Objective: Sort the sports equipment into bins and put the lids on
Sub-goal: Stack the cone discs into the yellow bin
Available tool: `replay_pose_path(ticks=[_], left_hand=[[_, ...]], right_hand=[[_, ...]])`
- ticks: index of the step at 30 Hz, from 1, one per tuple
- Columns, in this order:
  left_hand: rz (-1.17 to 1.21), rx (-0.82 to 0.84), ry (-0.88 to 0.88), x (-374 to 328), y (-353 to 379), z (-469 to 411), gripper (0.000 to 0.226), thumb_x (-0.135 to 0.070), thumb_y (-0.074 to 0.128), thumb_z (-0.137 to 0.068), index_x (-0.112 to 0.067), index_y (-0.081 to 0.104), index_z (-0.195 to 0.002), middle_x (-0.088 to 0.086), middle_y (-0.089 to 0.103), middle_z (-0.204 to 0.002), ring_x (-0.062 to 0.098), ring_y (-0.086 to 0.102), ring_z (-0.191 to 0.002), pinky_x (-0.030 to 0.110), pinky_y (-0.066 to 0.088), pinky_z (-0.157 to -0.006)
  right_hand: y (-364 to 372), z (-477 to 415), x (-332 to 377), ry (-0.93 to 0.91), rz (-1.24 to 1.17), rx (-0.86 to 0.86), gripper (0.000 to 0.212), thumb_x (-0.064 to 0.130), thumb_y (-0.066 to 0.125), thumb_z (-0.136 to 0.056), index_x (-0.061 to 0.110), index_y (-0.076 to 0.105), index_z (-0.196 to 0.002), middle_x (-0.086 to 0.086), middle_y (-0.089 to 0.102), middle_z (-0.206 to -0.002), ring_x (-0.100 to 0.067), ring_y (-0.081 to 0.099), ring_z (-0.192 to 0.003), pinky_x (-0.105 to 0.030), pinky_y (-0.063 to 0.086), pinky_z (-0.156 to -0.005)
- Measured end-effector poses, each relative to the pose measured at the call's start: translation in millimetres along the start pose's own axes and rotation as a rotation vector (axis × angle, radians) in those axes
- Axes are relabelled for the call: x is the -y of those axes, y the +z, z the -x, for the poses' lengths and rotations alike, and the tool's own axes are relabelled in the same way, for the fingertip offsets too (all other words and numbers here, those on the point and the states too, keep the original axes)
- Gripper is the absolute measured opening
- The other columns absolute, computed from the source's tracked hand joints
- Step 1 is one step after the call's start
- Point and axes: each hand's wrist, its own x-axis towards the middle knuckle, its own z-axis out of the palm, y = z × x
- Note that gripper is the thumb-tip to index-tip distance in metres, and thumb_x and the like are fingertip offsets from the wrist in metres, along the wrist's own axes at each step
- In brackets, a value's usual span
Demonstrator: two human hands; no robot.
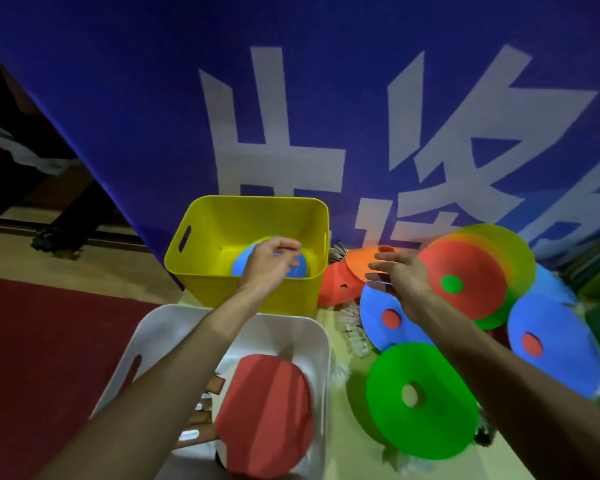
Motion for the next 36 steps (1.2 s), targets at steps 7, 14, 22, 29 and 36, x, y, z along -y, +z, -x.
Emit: replay_pose_path(ticks=[7,14,22,29,36], left_hand=[[-0.026,0.101,-0.002,-6.6,85.2,41.5,0.025,0.009,0.044,-0.089,-0.008,0.061,-0.094,0.004,0.061,-0.079,0.001,0.06,-0.059,0.008,0.043,-0.054],[-0.12,0.14,-0.083,37.7,173.8,78.9,0.024,0.002,0.055,-0.084,-0.019,0.066,-0.085,0.0,0.065,-0.086,0.013,0.061,-0.08,0.025,0.049,-0.075],[-0.064,-0.173,-0.235,91.7,196.0,108.7,0.022,0.007,0.075,-0.074,-0.009,0.06,-0.08,0.003,0.059,-0.071,0.013,0.056,-0.068,0.016,0.05,-0.068],[-0.397,-0.226,-0.411,136.5,208.4,121.0,0.043,-0.017,0.082,-0.072,-0.001,0.064,-0.107,0.017,0.068,-0.106,0.031,0.064,-0.099,0.039,0.052,-0.083],[-0.392,-0.254,-0.422,157.2,215.3,124.5,0.026,-0.011,0.084,-0.068,-0.006,0.064,-0.085,0.017,0.07,-0.089,0.034,0.067,-0.088,0.045,0.055,-0.078]], right_hand=[[-85.3,-2.7,-31.7,0.086,-0.015,0.007,0.015,-0.003,0.049,-0.091,0.008,0.06,-0.092,-0.009,0.065,-0.085,-0.021,0.063,-0.067,-0.023,0.056,-0.051],[-145.7,-0.3,-76.3,0.118,0.038,0.001,0.011,-0.002,0.051,-0.091,0.006,0.059,-0.093,-0.007,0.062,-0.076,-0.007,0.06,-0.045,-0.021,0.051,-0.047],[-222.0,-6.9,-119.7,0.007,0.325,0.035,0.013,0.007,0.059,-0.088,0.005,0.065,-0.1,-0.003,0.063,-0.072,-0.02,0.062,-0.061,-0.037,0.056,-0.062],[-248.7,8.0,-140.1,-0.003,0.357,0.055,0.008,0.009,0.059,-0.091,0.011,0.064,-0.097,-0.011,0.069,-0.088,-0.022,0.064,-0.07,-0.029,0.052,-0.056],[-260.3,12.5,-149.1,0.025,0.378,0.068,0.01,0.011,0.057,-0.092,0.004,0.062,-0.098,-0.011,0.069,-0.09,-0.023,0.065,-0.068,-0.043,0.057,-0.064]])
